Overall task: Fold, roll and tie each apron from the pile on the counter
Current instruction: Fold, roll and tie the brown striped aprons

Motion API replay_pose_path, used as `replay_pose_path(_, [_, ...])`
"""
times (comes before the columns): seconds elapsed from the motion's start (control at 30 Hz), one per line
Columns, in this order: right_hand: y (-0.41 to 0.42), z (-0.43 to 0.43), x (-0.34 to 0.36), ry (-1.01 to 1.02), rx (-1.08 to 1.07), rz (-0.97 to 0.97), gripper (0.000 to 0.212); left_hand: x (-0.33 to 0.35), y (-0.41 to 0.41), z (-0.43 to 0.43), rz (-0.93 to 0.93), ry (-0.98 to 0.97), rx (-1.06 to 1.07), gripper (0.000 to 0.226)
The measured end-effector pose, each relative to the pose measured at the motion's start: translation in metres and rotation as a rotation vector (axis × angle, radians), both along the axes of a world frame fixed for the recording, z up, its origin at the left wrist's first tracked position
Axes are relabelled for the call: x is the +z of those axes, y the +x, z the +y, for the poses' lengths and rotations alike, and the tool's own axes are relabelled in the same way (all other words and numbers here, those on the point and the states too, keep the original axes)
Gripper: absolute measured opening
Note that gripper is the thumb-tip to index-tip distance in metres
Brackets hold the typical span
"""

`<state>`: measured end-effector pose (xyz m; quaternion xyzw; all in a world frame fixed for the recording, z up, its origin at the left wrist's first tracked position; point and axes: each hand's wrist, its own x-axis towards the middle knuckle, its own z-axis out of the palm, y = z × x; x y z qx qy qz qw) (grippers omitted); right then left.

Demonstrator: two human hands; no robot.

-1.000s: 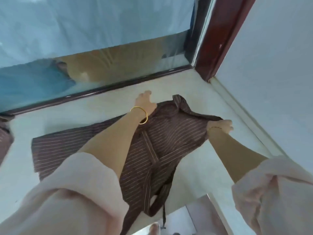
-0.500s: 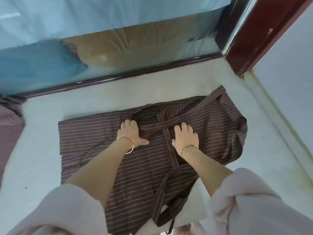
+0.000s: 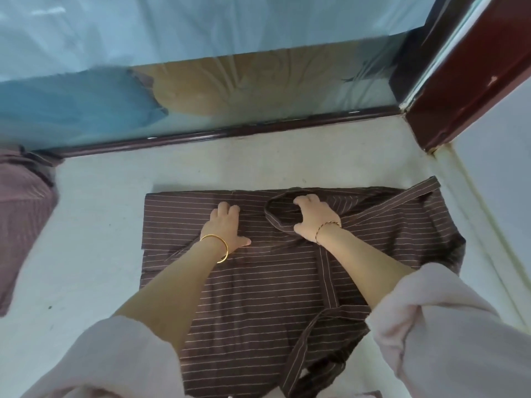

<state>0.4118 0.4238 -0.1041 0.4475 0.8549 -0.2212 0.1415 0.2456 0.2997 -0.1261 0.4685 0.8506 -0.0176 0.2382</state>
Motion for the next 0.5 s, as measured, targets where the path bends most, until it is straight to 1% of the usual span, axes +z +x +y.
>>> replay_pose_path(0.1, [-0.001,-0.003,-0.007,0.036,0.214,-0.154,0.065,0.003,-0.001,-0.001,-0.062,0.038,-0.127,0.059])
replay_pose_path(0.17, [0.006,-0.006,-0.012,0.098,0.309,-0.201,0.072,0.004,0.001,-0.005,-0.03,-0.011,-0.287,0.058])
replay_pose_path(0.23, [0.014,-0.006,-0.016,0.163,0.353,-0.187,0.072,0.002,0.002,-0.008,0.064,-0.079,-0.412,0.064])
replay_pose_path(0.3, [0.017,-0.002,-0.018,0.218,0.351,-0.145,0.059,0.001,-0.001,-0.008,0.107,-0.138,-0.45,0.062])
replay_pose_path(0.37, [0.018,0.004,-0.016,0.248,0.324,-0.106,0.044,0.006,-0.004,-0.003,0.068,-0.137,-0.456,0.043])
replay_pose_path(0.43, [0.016,0.015,-0.01,0.235,0.199,-0.031,0.031,0.015,-0.009,0.007,0.059,-0.135,-0.47,0.026])
replay_pose_path(0.5, [0.01,0.026,-0.002,0.231,0.089,0.036,0.026,0.028,-0.015,0.021,-0.01,-0.189,-0.366,0.015])
